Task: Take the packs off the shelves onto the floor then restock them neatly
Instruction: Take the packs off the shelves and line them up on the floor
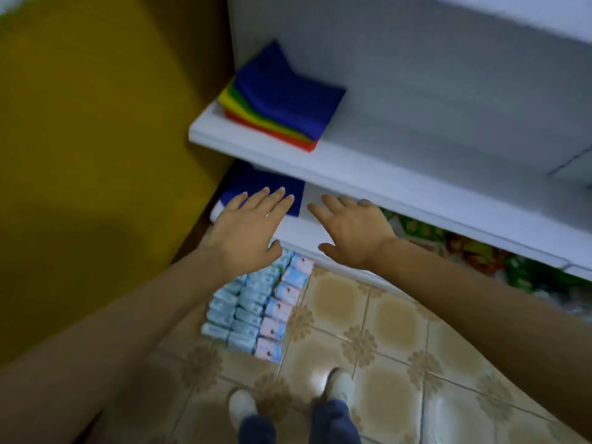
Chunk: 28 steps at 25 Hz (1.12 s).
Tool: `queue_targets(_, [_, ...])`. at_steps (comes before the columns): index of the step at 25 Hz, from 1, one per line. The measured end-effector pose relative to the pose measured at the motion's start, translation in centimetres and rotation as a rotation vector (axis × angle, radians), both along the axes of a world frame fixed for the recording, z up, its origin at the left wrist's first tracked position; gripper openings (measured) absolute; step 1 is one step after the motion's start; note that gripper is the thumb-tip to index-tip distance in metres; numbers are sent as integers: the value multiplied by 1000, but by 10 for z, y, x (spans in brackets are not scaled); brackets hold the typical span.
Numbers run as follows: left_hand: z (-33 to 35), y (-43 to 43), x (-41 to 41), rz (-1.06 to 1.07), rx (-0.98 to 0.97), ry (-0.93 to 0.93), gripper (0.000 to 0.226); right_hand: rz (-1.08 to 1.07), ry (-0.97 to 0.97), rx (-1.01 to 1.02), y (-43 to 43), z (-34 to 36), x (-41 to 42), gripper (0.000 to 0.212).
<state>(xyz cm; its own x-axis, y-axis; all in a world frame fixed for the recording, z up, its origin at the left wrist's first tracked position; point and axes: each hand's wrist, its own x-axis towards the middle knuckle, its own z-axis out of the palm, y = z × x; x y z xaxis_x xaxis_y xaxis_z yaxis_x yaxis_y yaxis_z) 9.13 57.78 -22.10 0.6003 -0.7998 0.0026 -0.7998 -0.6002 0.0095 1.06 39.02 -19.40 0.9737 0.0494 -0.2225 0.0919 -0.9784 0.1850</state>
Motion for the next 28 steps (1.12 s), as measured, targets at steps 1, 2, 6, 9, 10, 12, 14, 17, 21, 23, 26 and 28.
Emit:
queue_targets(1, [30, -7, 2, -20, -24, -23, 75, -35, -61, 9, -2, 30, -4, 74])
queue_targets(2, [58, -13, 1, -37, -58, -54, 75, -69, -121, 27, -4, 56, -9, 73])
queue_targets(6, [149, -41, -27, -67, -262, -196, 77, -207, -348, 19, -17, 141, -46, 72])
queue_targets(9, [193, -70, -59, -130, -334, -296, 77, -239, -449, -26, -31, 193, -86, 71])
queue_targets(10, [207, -81, -71, -151, -355, -325, 78, -243, -483, -49, -38, 209, -102, 70])
queue_targets(12, [235, -106, -97, -185, -398, -347, 79, -261, -549, -78, -57, 237, -140, 71])
queue_targets(14, [259, -138, -132, -227, -432, -353, 79, -306, -600, -103, -81, 260, -187, 71])
queue_targets(17, [279, -188, -193, -319, -471, -389, 78, -368, -644, -138, -119, 280, -254, 70])
queue_targets(21, [276, -251, -269, -402, -483, -360, 79, -468, -628, -167, -173, 282, -338, 70])
queue_targets(23, [267, -276, -295, -410, -453, -340, 80, -529, -594, -161, -196, 277, -372, 71])
queue_targets(26, [259, -308, -318, -431, -444, -300, 79, -609, -564, -126, -228, 269, -410, 71])
queue_targets(28, [257, -325, -325, -435, -438, -282, 79, -641, -557, -99, -246, 264, -424, 70])
